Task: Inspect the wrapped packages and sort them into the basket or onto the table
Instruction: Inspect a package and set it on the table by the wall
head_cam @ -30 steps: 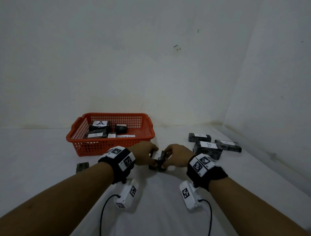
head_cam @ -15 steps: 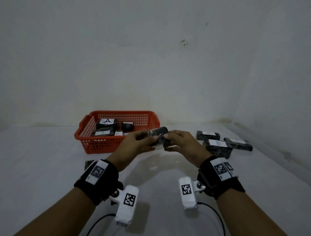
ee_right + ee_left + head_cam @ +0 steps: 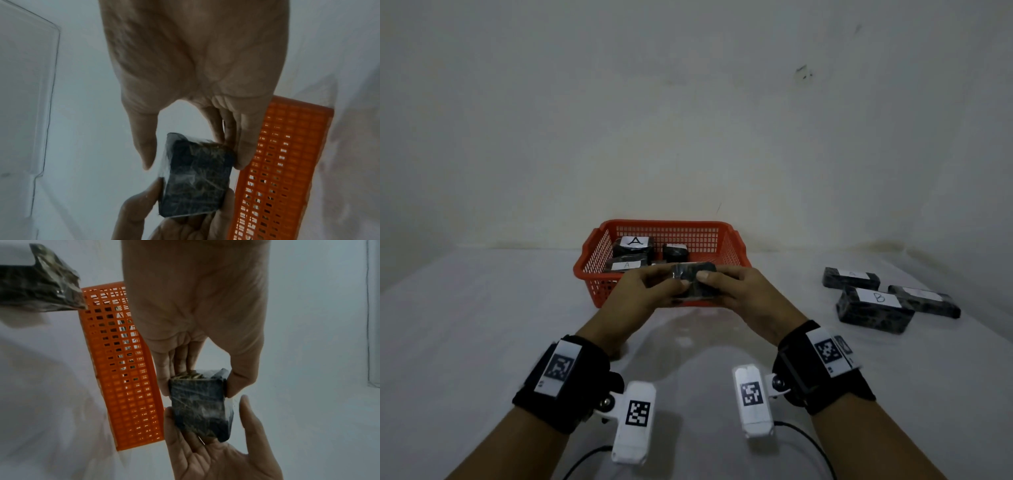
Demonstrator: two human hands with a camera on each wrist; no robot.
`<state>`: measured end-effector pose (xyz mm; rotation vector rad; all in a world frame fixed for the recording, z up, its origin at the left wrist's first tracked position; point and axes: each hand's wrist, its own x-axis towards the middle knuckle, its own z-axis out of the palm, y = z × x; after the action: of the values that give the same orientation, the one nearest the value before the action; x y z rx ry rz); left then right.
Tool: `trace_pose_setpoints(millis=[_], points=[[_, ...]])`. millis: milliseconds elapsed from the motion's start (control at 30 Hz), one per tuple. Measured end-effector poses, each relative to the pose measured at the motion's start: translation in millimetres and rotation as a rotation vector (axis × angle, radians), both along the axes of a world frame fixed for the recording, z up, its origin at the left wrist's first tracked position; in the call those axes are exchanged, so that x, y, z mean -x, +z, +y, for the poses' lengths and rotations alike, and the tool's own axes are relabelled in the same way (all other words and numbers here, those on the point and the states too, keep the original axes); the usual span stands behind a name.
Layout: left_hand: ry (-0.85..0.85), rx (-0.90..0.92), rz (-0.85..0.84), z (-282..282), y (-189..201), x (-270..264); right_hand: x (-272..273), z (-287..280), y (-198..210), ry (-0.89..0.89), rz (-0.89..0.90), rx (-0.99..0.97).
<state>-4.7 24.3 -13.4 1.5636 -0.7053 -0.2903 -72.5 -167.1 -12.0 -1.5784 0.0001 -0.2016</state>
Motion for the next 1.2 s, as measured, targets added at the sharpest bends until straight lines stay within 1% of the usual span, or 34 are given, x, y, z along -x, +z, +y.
trace_pose_setpoints(millis=[67,167,233,333,400,533,633,700,833,967,1067,1133,1200], points=[[-0.032,-0.028,-0.025,4,-2,-4,-5,1,-2,0.048,0.019,0.013],[-0.075,-0.035,-0.029,7,-3,-7,-11,1,-7,0.009,-0.012,0.059],[-0.024,-0.048,-0.066,7,-6,-9,-13,2,-10,-0.005,-0.028,0.065],[0.093,-0.091,-0.127,10,-12,-16,-14,4,-13,0.055,-0.044,0.064],[0.11,-0.085,-0.116,12,-16,-20,-14,3,-16,0.062,-0.056,0.074],[0.015,-0.026,-0.059,9,-17,-16,-11,1,-17,-0.003,-0.101,0.076],[0.041,-0.018,-0.103,6,-17,-17,-8,1,-14,0.03,-0.102,0.075],[0.03,-0.026,-0.104,6,-19,-16,-6,2,-14,0.055,-0.106,0.076],[-0.028,-0.007,-0.067,6,-21,-10,-3,1,-17,-0.034,-0.141,0.137],[-0.005,0.016,-0.092,6,-22,-10,1,-1,-21,0.01,-0.125,0.129],[-0.048,0.014,-0.045,9,-24,-10,1,-1,-24,-0.007,-0.123,0.165],[-0.05,-0.009,-0.064,10,-23,-8,1,-1,-24,-0.005,-0.125,0.167],[-0.018,-0.009,-0.094,10,-25,-9,1,-2,-24,0.014,-0.132,0.154]])
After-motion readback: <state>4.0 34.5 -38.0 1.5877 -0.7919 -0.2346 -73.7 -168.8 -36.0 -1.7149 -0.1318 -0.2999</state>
